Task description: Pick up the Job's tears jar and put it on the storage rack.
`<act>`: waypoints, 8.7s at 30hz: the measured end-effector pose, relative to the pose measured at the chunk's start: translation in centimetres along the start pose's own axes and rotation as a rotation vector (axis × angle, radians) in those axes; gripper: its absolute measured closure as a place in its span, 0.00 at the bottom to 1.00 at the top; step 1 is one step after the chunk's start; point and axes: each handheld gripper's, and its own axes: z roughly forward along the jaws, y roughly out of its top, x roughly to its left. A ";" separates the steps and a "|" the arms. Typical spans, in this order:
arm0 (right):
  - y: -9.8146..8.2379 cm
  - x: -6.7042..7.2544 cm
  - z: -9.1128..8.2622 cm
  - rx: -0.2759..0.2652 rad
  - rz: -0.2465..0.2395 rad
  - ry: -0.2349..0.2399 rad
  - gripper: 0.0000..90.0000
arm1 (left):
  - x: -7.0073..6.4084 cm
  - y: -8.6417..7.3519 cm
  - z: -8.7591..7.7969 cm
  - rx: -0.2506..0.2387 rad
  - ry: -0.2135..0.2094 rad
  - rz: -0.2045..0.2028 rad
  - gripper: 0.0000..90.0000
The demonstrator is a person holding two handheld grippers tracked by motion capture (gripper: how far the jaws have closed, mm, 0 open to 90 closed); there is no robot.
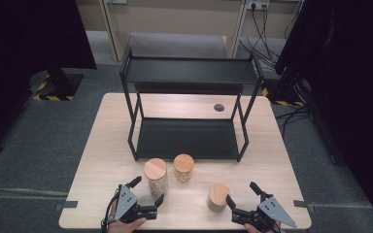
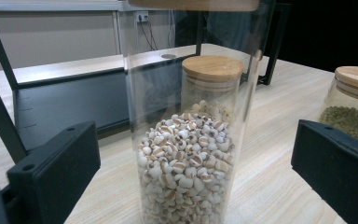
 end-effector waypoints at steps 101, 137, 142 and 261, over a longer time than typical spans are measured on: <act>-0.2 -0.2 0.1 -0.019 0.033 0.005 0.02 | 0.5 4.2 3.4 0.014 0.033 -0.004 0.28; -0.2 -0.4 0.0 -0.022 0.058 0.007 0.02 | 2.4 8.5 7.5 0.023 0.083 0.008 0.28; -0.2 -0.4 0.0 -0.021 0.058 0.008 0.02 | 2.8 8.8 8.5 0.027 0.106 0.001 0.28; -0.3 -0.6 -0.2 -0.036 0.076 0.016 0.02 | 0.0 7.5 9.8 0.089 0.216 -0.007 0.02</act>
